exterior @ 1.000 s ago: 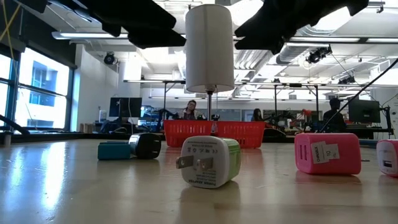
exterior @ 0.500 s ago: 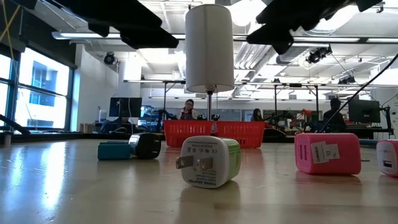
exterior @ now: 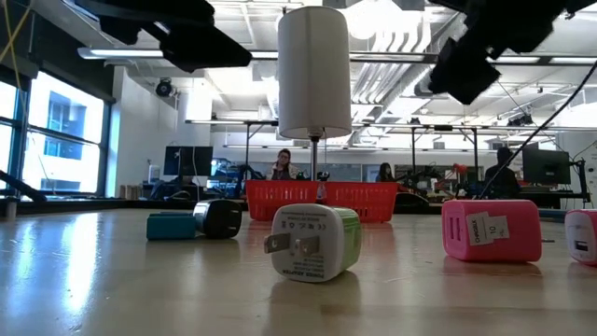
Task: Pick & Place Office items
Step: Put the white pink charger adapter into the left red bin
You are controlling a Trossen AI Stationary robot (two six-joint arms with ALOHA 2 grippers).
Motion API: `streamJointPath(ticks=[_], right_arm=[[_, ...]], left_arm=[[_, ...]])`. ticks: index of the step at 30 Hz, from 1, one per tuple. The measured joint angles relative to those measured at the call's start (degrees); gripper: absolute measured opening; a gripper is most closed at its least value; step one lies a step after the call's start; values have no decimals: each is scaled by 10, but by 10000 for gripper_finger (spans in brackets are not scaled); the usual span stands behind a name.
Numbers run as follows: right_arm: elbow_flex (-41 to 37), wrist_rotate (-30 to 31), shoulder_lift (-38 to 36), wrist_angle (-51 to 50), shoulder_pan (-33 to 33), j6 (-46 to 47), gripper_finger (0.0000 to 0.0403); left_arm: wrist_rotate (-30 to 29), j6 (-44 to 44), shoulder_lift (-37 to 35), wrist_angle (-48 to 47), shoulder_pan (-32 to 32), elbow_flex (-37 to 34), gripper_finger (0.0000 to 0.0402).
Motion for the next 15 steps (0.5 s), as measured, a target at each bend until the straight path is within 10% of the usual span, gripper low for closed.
streamJointPath(ticks=[15], right_arm=[[0, 39, 69, 78, 12, 34, 208]], left_arm=[[0, -21, 0, -38, -65, 0, 332]])
